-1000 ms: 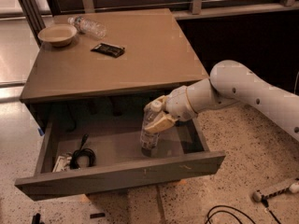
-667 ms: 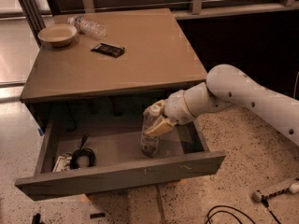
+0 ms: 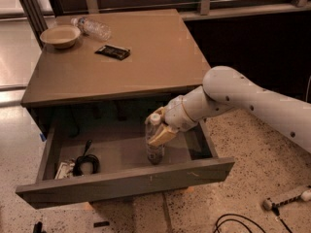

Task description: Place blue plastic bottle into top drawer

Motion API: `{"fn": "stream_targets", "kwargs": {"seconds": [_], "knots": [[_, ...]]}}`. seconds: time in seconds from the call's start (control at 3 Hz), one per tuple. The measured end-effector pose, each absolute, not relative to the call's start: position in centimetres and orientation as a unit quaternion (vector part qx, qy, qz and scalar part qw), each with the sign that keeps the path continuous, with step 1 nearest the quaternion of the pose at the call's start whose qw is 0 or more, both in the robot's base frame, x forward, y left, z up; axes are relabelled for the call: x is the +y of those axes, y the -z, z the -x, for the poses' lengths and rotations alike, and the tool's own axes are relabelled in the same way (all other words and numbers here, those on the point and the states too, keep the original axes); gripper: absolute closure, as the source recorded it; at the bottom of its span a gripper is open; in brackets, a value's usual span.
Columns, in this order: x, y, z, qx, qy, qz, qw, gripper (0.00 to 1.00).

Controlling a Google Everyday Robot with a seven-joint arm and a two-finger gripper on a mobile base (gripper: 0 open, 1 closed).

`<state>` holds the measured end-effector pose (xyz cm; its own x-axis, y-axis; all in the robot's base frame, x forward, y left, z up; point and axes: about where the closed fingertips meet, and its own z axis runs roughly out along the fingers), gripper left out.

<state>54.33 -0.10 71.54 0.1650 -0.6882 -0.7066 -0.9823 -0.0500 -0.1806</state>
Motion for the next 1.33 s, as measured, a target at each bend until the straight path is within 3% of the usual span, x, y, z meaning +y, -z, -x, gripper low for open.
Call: {"fn": "stream_targets", "kwargs": {"seconds": [1.33], "knots": [[-0.09, -71.53, -54.32, 0.606, -0.224, 0.689, 0.328, 0.06]]}}
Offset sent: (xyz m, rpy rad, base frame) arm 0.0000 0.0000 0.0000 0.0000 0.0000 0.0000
